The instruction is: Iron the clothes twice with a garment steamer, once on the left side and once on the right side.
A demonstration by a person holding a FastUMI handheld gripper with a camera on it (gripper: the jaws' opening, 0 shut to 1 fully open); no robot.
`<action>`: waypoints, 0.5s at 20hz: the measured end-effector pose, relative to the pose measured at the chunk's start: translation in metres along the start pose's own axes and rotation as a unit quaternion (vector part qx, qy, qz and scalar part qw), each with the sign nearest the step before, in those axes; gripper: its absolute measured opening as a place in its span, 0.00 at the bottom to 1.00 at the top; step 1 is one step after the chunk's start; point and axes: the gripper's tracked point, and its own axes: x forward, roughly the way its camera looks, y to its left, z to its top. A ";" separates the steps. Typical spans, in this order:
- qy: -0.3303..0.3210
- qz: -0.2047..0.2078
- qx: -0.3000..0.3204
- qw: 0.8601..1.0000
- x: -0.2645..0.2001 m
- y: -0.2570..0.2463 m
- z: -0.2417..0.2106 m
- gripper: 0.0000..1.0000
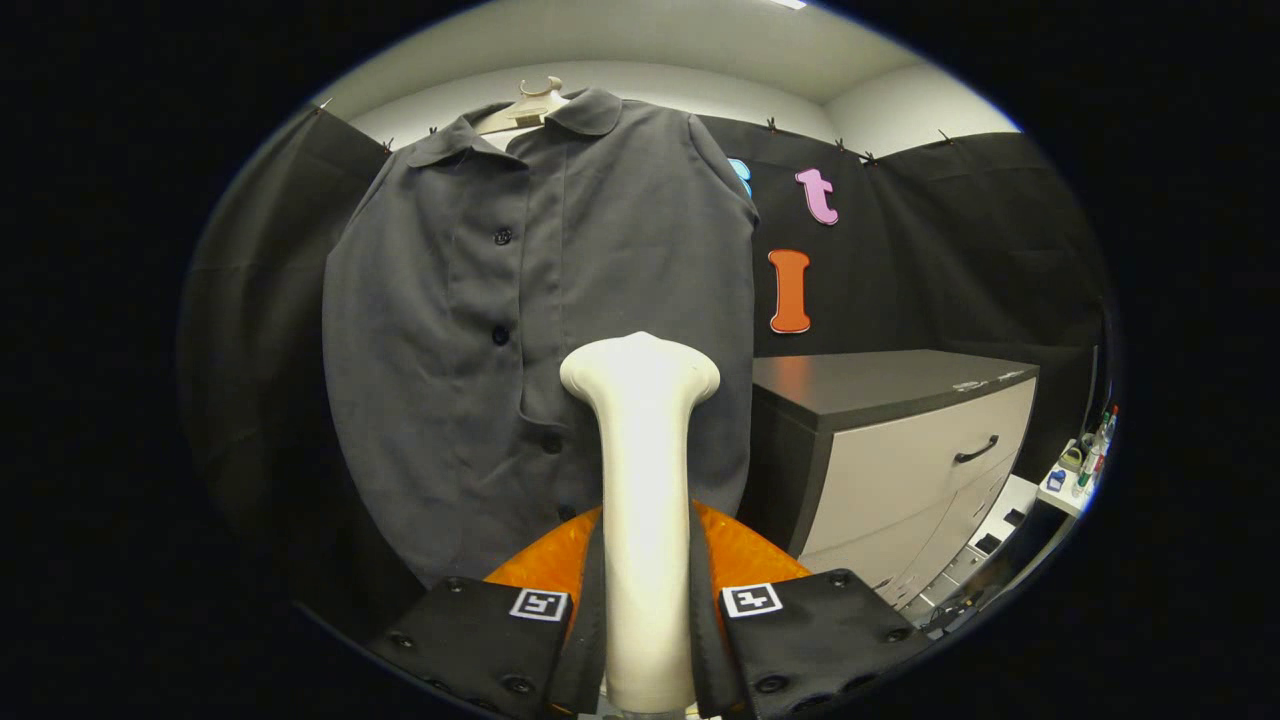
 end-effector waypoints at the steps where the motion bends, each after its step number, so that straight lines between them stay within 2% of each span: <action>1: 0.004 0.000 -0.001 1.000 -0.001 0.000 -0.006 0.42; 10: 0.044 0.003 -0.001 0.999 -0.014 -0.001 -0.055 0.42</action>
